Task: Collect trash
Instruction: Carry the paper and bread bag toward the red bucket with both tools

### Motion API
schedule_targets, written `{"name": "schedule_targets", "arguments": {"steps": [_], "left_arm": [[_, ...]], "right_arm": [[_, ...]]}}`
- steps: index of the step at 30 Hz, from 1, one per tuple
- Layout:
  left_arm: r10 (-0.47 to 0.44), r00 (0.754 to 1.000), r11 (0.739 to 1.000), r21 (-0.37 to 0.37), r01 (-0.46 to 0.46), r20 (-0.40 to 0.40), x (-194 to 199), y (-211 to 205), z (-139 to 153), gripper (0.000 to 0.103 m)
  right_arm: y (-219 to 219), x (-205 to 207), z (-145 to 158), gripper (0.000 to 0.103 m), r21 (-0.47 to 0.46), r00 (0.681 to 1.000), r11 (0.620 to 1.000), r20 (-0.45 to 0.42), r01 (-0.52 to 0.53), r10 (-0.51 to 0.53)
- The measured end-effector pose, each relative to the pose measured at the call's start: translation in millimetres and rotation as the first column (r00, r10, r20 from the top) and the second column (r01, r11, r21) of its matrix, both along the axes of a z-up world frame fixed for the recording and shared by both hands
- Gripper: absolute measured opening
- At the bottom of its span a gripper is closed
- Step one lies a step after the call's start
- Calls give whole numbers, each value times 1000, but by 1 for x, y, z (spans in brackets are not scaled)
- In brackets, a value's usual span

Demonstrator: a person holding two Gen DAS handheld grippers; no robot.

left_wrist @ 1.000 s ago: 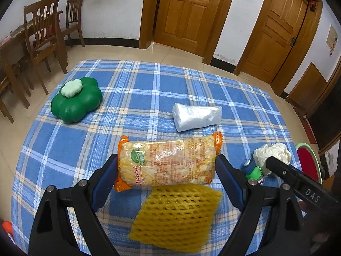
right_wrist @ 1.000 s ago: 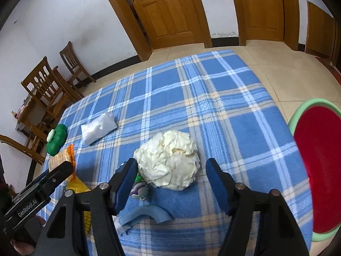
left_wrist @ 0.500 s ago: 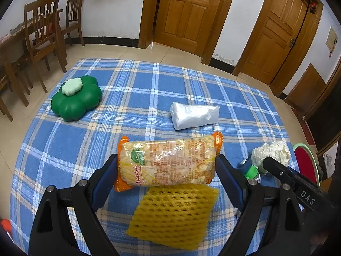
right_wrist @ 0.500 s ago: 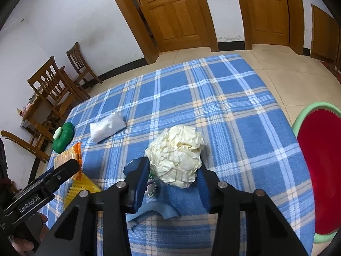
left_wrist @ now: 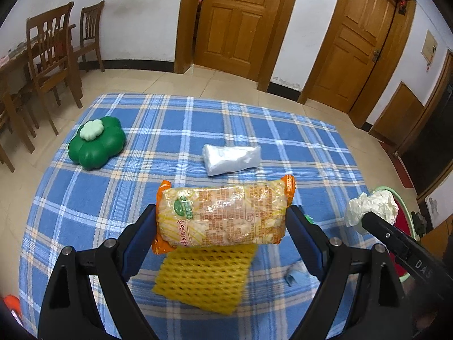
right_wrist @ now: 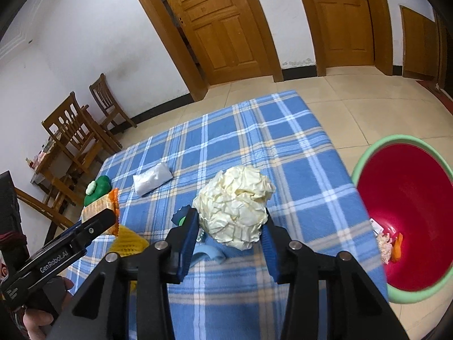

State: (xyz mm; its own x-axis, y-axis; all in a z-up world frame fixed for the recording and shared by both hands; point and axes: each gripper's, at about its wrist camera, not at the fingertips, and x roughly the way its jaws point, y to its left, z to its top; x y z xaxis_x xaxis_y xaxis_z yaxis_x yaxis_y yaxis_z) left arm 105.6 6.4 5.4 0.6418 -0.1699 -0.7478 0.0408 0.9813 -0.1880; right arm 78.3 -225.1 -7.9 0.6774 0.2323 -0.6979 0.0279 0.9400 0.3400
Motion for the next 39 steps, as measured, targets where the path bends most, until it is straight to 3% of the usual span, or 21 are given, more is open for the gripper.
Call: {"name": "schedule_targets", "arguments": {"steps": [13, 21, 39], "left_arm": [[-87, 996, 996, -7, 87, 20, -21, -32, 19, 89], [-157, 988, 986, -56, 157, 3, -30, -53, 26, 89], [-315, 949, 949, -19, 315, 1, -38, -127, 35, 89]], "right_arm": [[-36, -42, 19, 45, 15, 996, 997, 39, 78, -79], [-70, -65, 20, 45, 26, 987, 988, 43, 152, -153], [-145, -96, 3, 47, 72, 949, 947, 8, 313, -314]]}}
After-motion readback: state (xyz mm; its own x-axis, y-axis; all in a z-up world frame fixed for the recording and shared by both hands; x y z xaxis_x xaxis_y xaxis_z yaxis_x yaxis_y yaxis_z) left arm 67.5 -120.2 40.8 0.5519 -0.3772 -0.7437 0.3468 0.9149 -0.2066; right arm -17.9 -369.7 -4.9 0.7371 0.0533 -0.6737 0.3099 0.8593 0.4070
